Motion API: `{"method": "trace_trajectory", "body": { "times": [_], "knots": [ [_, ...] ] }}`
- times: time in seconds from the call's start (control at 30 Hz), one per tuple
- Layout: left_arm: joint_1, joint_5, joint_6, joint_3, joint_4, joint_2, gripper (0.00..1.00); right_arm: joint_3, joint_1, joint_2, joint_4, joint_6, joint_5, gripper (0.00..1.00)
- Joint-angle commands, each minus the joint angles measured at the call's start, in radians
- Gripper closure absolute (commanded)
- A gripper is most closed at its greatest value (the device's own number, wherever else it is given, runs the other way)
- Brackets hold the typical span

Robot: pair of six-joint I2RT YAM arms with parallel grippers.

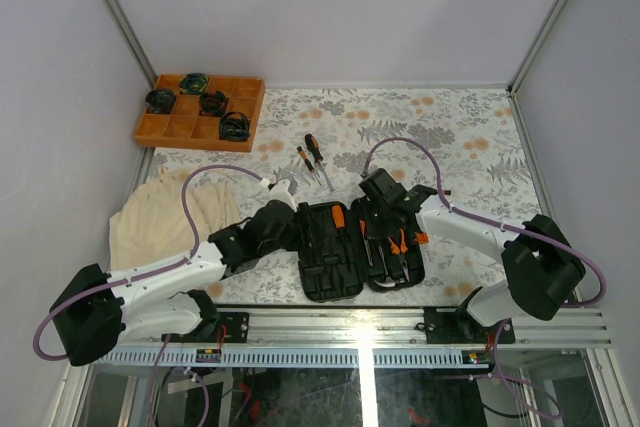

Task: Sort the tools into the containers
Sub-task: Place the utility knife in the storage box.

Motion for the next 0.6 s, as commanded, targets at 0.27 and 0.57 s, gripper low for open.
{"method": "trace_trajectory", "body": {
  "times": [0.27, 0.57],
  "knots": [
    [0.009, 0.003, 0.008, 0.003, 0.043, 0.019, 0.52, 0.009, 0.009, 0.028, 0.041, -0.015, -0.012, 0.88],
    [0.012, 0.002, 0.004, -0.006, 0.042, 0.014, 0.52, 0.007, 0.01, 0.048, 0.036, -0.017, -0.017, 0.92]
  ]
}}
